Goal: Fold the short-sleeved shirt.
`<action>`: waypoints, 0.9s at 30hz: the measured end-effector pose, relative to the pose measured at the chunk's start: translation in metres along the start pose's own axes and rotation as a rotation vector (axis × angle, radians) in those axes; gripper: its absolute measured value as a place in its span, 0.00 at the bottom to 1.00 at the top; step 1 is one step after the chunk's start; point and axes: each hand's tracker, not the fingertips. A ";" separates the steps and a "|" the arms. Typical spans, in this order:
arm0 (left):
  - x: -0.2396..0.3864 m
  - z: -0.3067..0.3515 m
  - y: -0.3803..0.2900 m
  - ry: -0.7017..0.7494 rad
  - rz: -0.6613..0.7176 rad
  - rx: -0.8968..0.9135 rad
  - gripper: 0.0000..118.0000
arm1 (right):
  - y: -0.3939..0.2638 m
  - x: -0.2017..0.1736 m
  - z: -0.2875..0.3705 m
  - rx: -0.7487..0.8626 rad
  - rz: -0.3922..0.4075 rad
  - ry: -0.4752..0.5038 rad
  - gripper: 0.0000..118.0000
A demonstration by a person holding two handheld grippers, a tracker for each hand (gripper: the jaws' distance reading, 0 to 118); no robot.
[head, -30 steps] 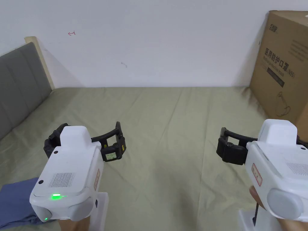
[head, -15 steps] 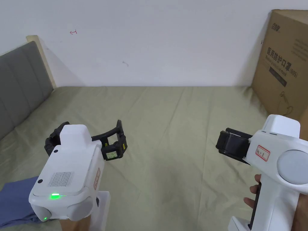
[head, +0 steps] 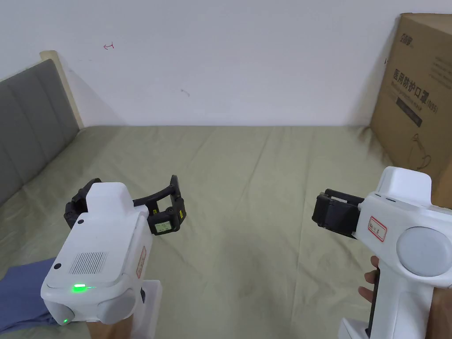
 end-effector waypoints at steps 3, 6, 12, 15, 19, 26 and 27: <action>0.000 0.000 0.001 0.000 0.002 0.002 1.00 | -0.003 0.003 0.001 0.050 0.013 0.016 0.99; 0.000 0.001 0.001 0.002 -0.002 0.004 1.00 | -0.007 0.004 0.006 0.144 0.036 0.038 0.99; -0.001 0.000 0.002 0.002 -0.002 0.005 1.00 | -0.020 0.003 0.012 0.388 0.089 0.024 0.99; -0.002 0.001 0.002 0.001 -0.001 0.006 1.00 | -0.025 0.004 0.014 0.450 0.102 0.025 0.99; -0.002 0.001 0.002 -0.003 -0.001 0.005 1.00 | -0.027 0.007 0.012 0.469 0.114 0.017 1.00; -0.002 0.001 0.003 -0.005 -0.002 0.007 1.00 | -0.029 0.007 0.010 0.482 0.153 0.014 1.00; -0.002 0.001 0.003 -0.004 -0.001 0.008 1.00 | -0.029 0.007 0.010 0.481 0.154 0.015 1.00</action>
